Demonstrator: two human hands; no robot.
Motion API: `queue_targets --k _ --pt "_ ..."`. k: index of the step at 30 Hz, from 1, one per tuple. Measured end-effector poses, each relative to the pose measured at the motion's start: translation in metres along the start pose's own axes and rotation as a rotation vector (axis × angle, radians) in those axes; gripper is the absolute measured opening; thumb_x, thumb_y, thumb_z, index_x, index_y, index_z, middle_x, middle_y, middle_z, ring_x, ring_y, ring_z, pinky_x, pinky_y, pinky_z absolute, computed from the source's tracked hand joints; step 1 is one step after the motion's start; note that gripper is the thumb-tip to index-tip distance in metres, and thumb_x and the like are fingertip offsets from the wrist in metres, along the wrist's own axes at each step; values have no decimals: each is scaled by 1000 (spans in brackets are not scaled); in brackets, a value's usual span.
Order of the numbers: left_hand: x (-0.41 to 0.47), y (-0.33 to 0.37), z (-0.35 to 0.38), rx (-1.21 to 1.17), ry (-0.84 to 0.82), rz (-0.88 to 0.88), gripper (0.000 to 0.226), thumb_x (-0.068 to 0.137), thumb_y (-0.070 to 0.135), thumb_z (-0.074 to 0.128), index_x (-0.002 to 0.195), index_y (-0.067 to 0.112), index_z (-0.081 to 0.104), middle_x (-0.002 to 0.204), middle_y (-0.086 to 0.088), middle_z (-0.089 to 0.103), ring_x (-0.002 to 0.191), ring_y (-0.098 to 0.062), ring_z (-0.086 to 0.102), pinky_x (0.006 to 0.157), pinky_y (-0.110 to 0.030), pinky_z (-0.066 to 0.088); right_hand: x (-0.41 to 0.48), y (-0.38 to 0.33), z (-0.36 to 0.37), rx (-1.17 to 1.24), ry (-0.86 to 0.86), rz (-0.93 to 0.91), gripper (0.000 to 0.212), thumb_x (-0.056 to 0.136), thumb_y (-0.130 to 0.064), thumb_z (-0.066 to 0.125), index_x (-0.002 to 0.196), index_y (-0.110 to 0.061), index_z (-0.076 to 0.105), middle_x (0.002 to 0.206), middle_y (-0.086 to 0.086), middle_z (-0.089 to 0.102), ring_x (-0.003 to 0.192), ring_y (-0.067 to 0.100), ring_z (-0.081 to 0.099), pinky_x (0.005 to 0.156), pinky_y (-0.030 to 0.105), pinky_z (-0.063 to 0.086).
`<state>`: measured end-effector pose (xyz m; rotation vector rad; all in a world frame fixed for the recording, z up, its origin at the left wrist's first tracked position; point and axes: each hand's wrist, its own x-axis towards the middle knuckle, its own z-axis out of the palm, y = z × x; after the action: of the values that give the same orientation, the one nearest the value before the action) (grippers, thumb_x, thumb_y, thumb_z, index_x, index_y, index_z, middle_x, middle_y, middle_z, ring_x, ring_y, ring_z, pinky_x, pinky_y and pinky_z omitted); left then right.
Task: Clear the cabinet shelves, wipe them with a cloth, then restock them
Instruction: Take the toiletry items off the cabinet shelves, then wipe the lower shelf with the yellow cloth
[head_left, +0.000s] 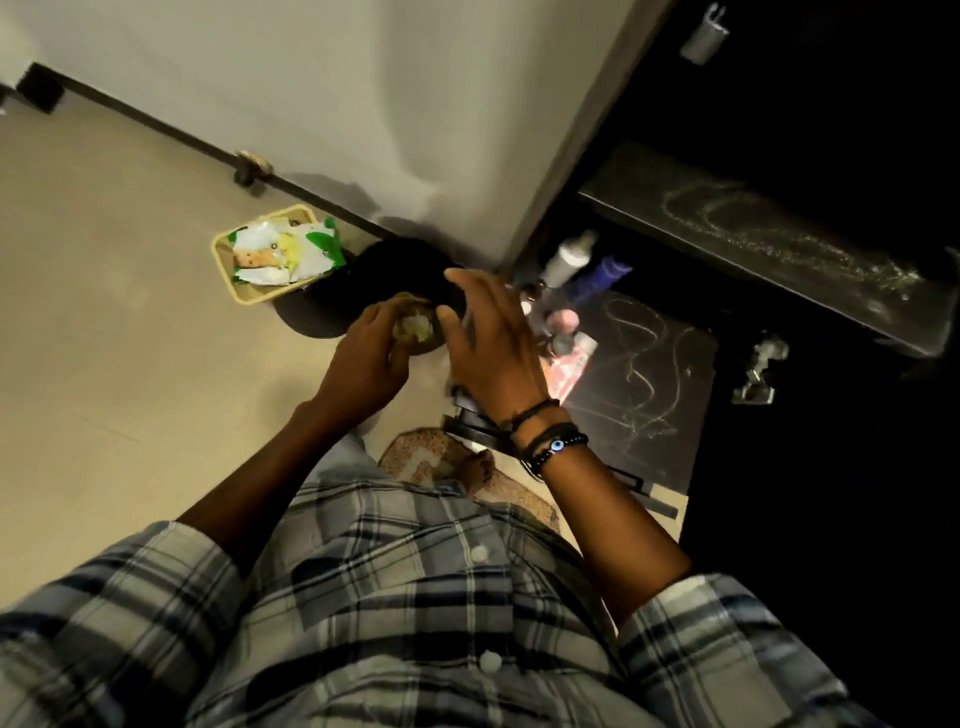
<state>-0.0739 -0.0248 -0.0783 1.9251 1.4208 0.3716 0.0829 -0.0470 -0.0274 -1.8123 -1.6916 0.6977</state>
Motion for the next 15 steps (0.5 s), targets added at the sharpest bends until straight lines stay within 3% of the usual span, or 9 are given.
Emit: queue_targets --k 5,9,15 --pt "8 -76 -31 -38 -5 -257 47 91 15 52 135 2 42 135 -20 49 123 -34 48 99 -37 38 50 -28 77 -33 -300 23 49 92 -13 52 140 -8 42 143 12 44 131 28 41 109 33 32" --pt "23 -144 -59 -61 -51 -428 47 94 13 49 139 7 38 142 -19 43 128 -34 43 103 -40 35 96 -38 156 -114 -473 95 51 91 -9 53 141 -5 40 145 16 42 135 29 38 112 31 26" --pt "64 -237 -96 -69 -129 -491 50 92 23 45 139 9 36 138 -20 46 124 -37 46 100 -42 38 172 -30 277 -217 -703 191 57 90 -9 54 143 -4 35 152 18 30 140 32 30 116 37 23"
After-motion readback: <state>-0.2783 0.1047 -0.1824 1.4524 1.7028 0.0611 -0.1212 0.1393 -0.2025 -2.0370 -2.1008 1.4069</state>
